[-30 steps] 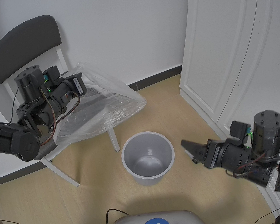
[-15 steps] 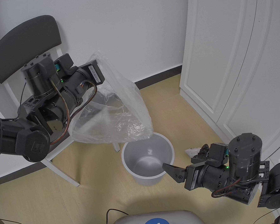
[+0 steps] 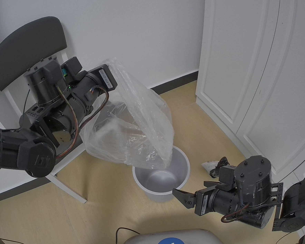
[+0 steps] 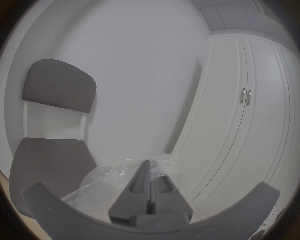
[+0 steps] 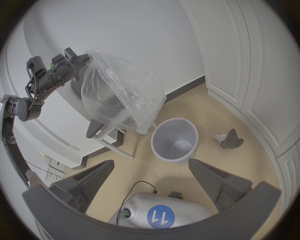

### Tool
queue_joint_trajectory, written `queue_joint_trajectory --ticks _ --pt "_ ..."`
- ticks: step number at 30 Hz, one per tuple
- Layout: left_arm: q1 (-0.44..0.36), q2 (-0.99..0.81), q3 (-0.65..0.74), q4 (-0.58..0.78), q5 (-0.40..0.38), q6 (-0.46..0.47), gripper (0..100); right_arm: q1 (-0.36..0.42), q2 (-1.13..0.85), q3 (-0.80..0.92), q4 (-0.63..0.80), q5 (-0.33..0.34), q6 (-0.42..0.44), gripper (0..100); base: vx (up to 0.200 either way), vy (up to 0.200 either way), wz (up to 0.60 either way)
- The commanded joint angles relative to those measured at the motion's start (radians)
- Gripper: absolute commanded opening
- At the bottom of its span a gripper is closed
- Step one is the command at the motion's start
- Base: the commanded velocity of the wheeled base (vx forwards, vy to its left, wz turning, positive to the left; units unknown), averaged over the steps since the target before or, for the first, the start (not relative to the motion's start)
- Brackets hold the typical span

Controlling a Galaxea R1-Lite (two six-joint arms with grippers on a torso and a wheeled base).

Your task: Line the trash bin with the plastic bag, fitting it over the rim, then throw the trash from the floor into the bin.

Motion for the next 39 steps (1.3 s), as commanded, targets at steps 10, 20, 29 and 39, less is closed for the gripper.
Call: queue_joint_trajectory --ticks 10,20,29,39 --pt "-0.099 -0.034 0.008 0.0 0.07 -0.012 0 0.025 0.077 0.011 -0.002 0.002 0.003 100 0.0 0.0 0.0" --pt "-0.145 -0.08 0.016 0.0 0.088 -0.025 0 0.048 0.089 0.014 -0.002 0.002 0.016 100 0.0 0.0 0.0" --pt "-0.208 -0.111 0.014 0.0 0.142 -0.028 0 0.082 0.103 0.028 -0.009 0.0 0.017 100 0.0 0.0 0.0" --pt "-0.28 -0.144 0.025 0.001 0.188 -0.031 0 0.095 0.23 0.092 -0.323 -0.004 0.009 100 0.0 0.0 0.0"
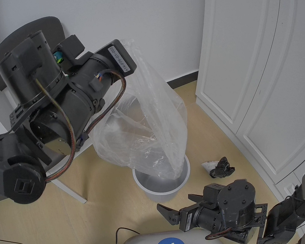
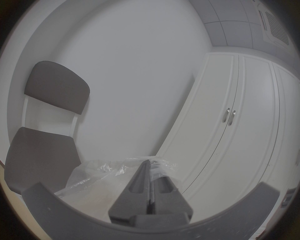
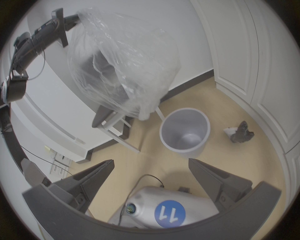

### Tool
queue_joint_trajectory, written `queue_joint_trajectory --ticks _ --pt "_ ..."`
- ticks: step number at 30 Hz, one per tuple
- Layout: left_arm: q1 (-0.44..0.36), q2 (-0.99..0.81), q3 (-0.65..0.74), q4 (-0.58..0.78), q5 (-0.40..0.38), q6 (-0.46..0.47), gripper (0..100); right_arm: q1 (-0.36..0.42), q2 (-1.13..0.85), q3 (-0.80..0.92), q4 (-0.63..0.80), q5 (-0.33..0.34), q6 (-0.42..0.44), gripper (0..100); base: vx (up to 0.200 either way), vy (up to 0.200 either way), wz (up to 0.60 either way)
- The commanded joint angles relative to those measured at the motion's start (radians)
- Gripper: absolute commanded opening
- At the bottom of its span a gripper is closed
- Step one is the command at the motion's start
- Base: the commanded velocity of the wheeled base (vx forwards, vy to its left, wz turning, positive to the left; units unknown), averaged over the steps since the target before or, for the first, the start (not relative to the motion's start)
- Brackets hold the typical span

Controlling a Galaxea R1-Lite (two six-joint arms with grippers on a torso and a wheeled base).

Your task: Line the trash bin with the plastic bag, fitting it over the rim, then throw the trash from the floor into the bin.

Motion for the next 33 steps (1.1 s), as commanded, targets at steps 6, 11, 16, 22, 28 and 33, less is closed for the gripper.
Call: queue_joint_trajectory --ticks 6,11,16,22,28,33 --pt "-0.063 -0.059 0.023 0.0 0.009 -0.003 0 0.01 0.121 0.052 -0.178 0.0 -0.01 100 0.0 0.0 0.0" --pt "-0.092 -0.088 0.038 0.0 0.009 -0.012 0 0.009 0.125 0.046 -0.178 0.005 0.001 100 0.0 0.0 0.0" --pt "-0.134 -0.119 0.061 0.0 0.009 -0.01 0 0.007 0.135 0.033 -0.21 0.003 0.004 100 0.0 0.0 0.0" --pt "-0.137 -0.117 0.062 0.0 0.011 -0.01 0 -0.002 0.183 0.033 -0.344 -0.001 0.004 100 0.0 0.0 0.0" --pt "-0.138 -0.119 0.07 0.0 0.009 -0.01 0 -0.027 0.24 0.007 -0.46 -0.018 0.002 100 0.0 0.0 0.0" --pt "-0.138 -0.12 0.072 0.0 0.009 -0.01 0 -0.057 0.273 -0.054 -0.474 -0.067 0.002 100 0.0 0.0 0.0"
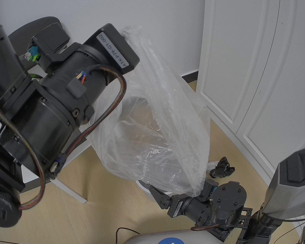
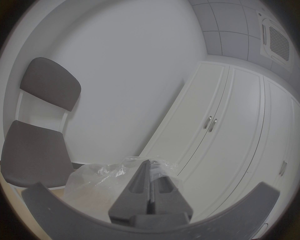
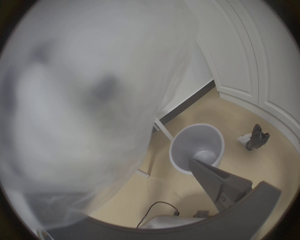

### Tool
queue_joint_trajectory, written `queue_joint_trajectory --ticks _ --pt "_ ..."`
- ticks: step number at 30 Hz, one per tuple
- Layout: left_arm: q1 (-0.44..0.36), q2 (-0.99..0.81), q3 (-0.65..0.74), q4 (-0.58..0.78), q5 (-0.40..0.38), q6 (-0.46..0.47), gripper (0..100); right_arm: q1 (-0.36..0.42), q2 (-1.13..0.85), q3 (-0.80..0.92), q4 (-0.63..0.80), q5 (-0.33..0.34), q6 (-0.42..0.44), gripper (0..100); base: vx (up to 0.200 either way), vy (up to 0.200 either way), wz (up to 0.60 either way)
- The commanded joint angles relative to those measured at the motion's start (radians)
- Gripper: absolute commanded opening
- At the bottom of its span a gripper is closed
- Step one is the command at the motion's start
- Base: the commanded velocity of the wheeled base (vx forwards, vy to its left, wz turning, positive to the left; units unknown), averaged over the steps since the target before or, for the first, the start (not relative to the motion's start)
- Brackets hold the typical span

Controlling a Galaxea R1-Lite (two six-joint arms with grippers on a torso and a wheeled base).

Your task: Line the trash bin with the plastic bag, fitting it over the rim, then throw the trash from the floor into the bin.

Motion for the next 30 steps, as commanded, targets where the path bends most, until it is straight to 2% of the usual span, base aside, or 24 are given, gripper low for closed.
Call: queue_joint_trajectory --ticks 1,7,16,21,25,28,29,30 --pt "0.0 -0.002 0.002 -0.001 0.0 0.0 0 -0.029 0.045 -0.05 -0.003 -0.023 0.001 100 0.0 0.0 0.0" --pt "-0.002 -0.014 0.003 -0.001 0.002 0.0 0 -0.075 0.051 -0.096 -0.003 -0.042 0.001 100 0.0 0.0 0.0" --pt "-0.017 -0.037 0.014 -0.001 0.002 0.0 0 -0.184 0.062 -0.148 -0.003 -0.045 -0.002 100 0.0 0.0 0.0" --pt "-0.019 -0.045 0.015 -0.001 0.002 0.001 0 -0.292 0.039 -0.2 0.005 -0.042 -0.004 100 0.0 0.0 0.0" --pt "-0.019 -0.042 0.014 -0.001 0.002 0.0 0 -0.282 0.027 -0.176 0.005 -0.032 -0.004 100 0.0 0.0 0.0" --pt "-0.019 -0.04 0.014 -0.001 0.002 0.0 0 -0.233 0.035 -0.156 0.0 -0.031 -0.001 100 0.0 0.0 0.0" --pt "-0.019 -0.039 0.014 -0.001 0.002 0.0 0 -0.177 0.05 -0.136 -0.001 -0.029 0.007 100 0.0 0.0 0.0" --pt "-0.019 -0.037 0.014 -0.001 0.002 0.0 0 -0.158 0.062 -0.13 -0.003 -0.029 0.018 100 0.0 0.0 0.0"
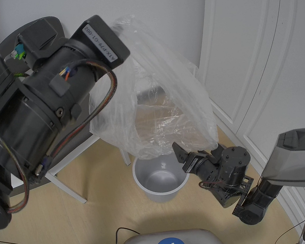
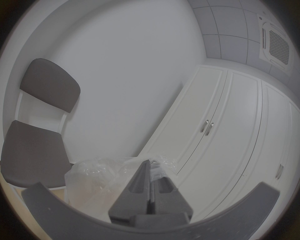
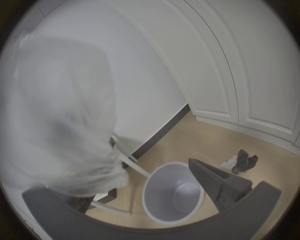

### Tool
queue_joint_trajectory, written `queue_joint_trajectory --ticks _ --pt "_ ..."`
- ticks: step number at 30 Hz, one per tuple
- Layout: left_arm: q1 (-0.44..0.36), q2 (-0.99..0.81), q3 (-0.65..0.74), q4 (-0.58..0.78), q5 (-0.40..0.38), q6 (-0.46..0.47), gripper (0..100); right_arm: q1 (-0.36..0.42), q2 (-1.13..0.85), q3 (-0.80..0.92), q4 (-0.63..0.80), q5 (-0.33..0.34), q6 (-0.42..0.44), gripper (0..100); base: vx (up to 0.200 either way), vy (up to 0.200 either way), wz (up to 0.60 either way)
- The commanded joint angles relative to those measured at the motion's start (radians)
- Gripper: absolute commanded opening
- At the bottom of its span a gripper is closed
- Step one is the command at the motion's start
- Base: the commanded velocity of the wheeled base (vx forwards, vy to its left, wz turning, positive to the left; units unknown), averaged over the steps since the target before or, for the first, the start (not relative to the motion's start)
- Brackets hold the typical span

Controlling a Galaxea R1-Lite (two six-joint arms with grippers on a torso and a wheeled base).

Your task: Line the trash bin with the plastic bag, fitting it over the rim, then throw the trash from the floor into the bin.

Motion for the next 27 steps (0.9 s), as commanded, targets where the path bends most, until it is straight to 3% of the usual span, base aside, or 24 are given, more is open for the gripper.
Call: queue_joint_trajectory --ticks 1,4,10,17,27 --pt "-0.001 0.005 -0.001 0.0 0.001 -0.001 0 0.109 0.038 0.041 -0.006 0.001 0.031 100 0.0 0.0 0.0" --pt "-0.014 0.005 0.001 0.0 0.002 -0.001 0 0.135 0.085 0.037 -0.006 0.002 0.058 100 0.0 0.0 0.0" --pt "-0.04 0.0 0.004 0.0 0.004 -0.001 0 0.111 0.16 -0.009 -0.035 0.002 0.083 100 0.0 0.0 0.0" --pt "-0.067 0.0 0.007 -0.002 0.036 0.001 0 0.083 0.145 -0.063 -0.035 -0.002 0.143 100 0.0 0.0 0.0" --pt "-0.072 0.0 0.007 -0.002 0.037 0.001 0 0.063 0.094 -0.029 -0.035 0.007 0.144 100 0.0 0.0 0.0"
